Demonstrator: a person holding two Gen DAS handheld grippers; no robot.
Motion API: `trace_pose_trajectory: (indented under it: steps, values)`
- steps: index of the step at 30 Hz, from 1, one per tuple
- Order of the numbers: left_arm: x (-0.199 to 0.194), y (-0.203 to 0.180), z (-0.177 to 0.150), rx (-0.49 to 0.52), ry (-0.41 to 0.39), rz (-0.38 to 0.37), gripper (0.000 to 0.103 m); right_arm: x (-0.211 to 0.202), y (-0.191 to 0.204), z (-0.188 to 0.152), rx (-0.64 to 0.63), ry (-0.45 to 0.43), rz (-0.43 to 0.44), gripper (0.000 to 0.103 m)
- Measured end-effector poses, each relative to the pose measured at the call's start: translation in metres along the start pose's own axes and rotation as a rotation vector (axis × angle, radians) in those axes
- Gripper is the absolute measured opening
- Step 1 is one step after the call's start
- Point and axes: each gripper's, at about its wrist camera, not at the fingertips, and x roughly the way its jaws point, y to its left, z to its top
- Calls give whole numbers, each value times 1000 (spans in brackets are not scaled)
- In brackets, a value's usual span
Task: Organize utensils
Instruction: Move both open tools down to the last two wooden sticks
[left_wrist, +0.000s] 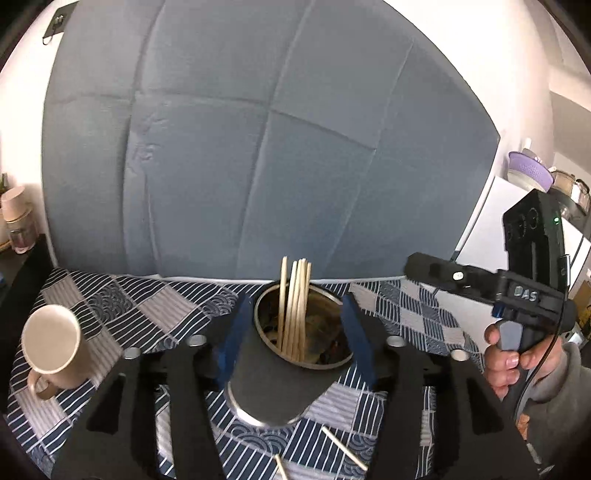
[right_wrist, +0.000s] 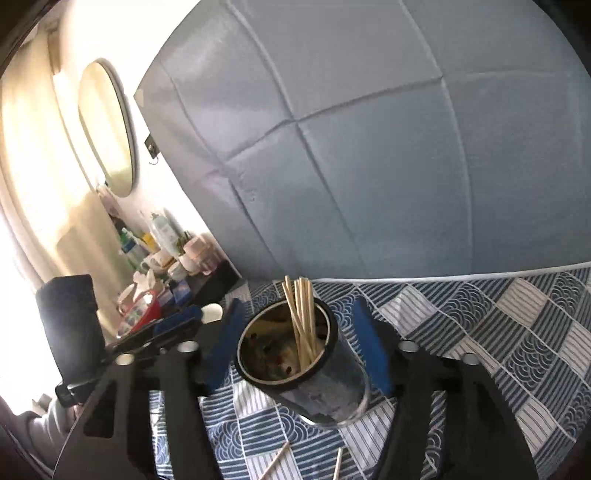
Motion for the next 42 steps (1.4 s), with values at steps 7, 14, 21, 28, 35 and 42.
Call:
trace_pose_trajectory:
  steps: [7, 14, 21, 28, 35, 42]
  values:
    - [-10, 1, -15, -10, 57, 58, 89, -12, 5, -20, 1, 25, -50, 85]
    - [-5, 4, -38, -22, 152, 106, 97, -10, 1, -43, 22, 102, -110, 86]
    - [10, 10, -76, -68, 317, 121, 97, 2, -8, -79, 38, 211, -173, 86]
    - [26, 7, -123, -65, 469, 130, 97, 24, -14, -124, -8, 366, -229, 86]
    - [36, -2, -156, -29, 572, 156, 97, 42, -25, -161, -16, 513, -248, 86]
    - [42, -2, -175, 7, 657, 217, 97, 52, -27, -179, -38, 585, -279, 86]
